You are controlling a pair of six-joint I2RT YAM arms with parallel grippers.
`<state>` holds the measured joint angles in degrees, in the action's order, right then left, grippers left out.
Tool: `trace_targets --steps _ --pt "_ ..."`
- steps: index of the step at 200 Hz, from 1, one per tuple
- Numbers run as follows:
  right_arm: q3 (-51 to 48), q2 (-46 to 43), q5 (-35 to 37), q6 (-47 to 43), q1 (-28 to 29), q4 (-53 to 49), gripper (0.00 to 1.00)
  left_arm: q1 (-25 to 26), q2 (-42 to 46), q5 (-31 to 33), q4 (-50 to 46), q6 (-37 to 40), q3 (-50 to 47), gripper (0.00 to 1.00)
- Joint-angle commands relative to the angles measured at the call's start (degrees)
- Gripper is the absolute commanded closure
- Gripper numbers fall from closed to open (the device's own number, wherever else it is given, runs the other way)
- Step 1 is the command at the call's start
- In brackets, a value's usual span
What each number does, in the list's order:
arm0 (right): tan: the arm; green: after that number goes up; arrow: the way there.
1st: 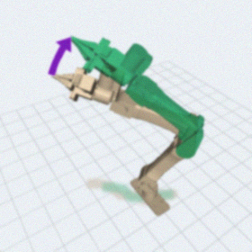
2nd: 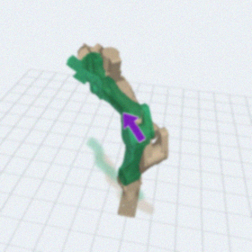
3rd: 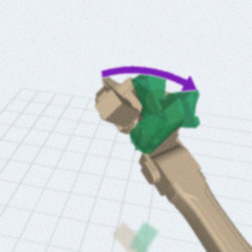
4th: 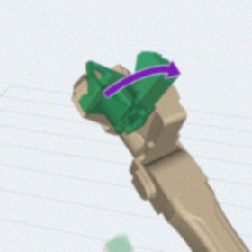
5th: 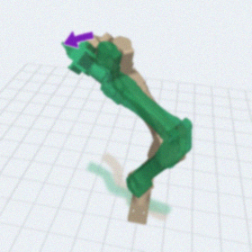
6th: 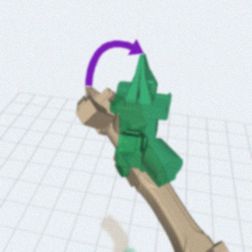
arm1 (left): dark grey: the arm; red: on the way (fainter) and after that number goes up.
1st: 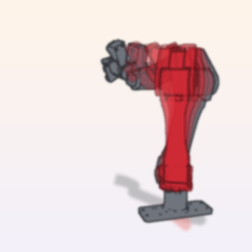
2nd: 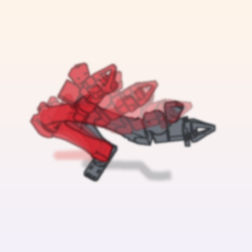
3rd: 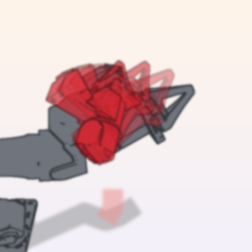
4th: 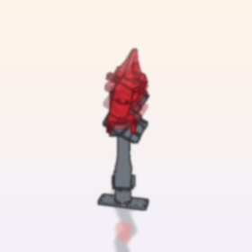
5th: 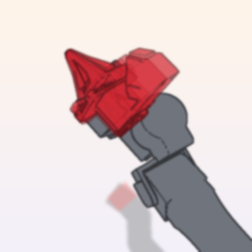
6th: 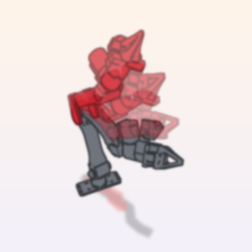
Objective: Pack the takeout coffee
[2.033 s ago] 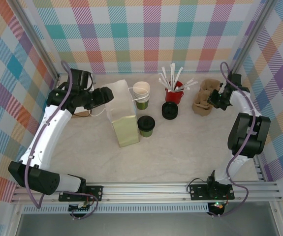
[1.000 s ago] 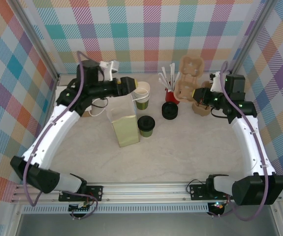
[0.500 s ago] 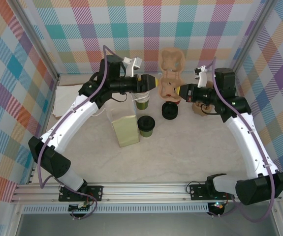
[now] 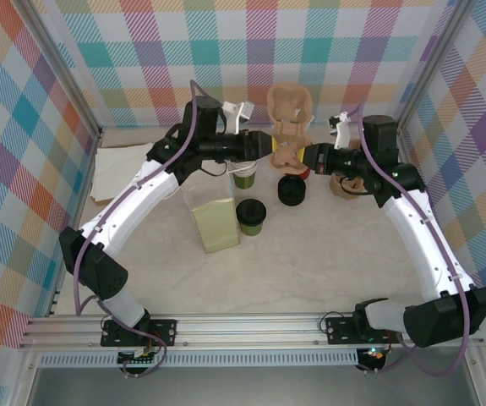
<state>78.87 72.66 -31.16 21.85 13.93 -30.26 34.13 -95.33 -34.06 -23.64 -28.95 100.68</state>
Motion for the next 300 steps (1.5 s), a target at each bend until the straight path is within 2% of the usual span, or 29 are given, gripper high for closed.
trace_targets --steps 1,43,61,85,175,198,211,262,279,300 --pt "1.37 0.55 -0.97 0.17 0.41 2.22 0.93 0.68 0.12 -0.94 0.62 0.17 2.33 0.67" --pt "1.33 1.01 -0.67 -0.35 0.39 1.70 0.91 0.68 0.50 -0.26 0.03 0.35 2.35 0.82" --pt "1.42 1.01 0.19 -1.09 0.39 1.07 0.86 0.68 0.58 0.92 -0.68 0.78 2.45 0.89" --pt "1.94 0.78 1.56 -2.30 0.39 0.38 0.78 0.68 0.54 3.22 -2.90 2.11 3.24 0.93" --pt "4.01 -4.60 12.27 -13.15 0.39 -7.30 0.32 0.58 3.18 14.61 -12.64 6.69 4.43 0.98" --pt "4.18 -6.64 15.04 -17.46 0.39 -8.55 0.12 0.61 4.67 16.67 -14.76 7.33 4.18 0.98" --pt "4.48 -7.05 13.36 -21.03 0.39 -8.25 0.01 0.59 5.44 17.06 -15.11 7.20 3.66 0.98" --pt "11.18 -1.96 -0.12 -36.22 0.85 -10.17 0.00 0.59 7.81 17.00 -15.86 6.02 1.10 1.00" --pt "15.15 0.84 0.25 -43.62 3.07 -13.04 0.00 0.63 8.70 16.67 -15.05 5.16 -0.50 1.00" --pt "19.56 3.92 5.62 -55.20 8.14 -16.55 0.00 0.76 9.19 16.15 -14.84 4.39 -1.67 1.00"
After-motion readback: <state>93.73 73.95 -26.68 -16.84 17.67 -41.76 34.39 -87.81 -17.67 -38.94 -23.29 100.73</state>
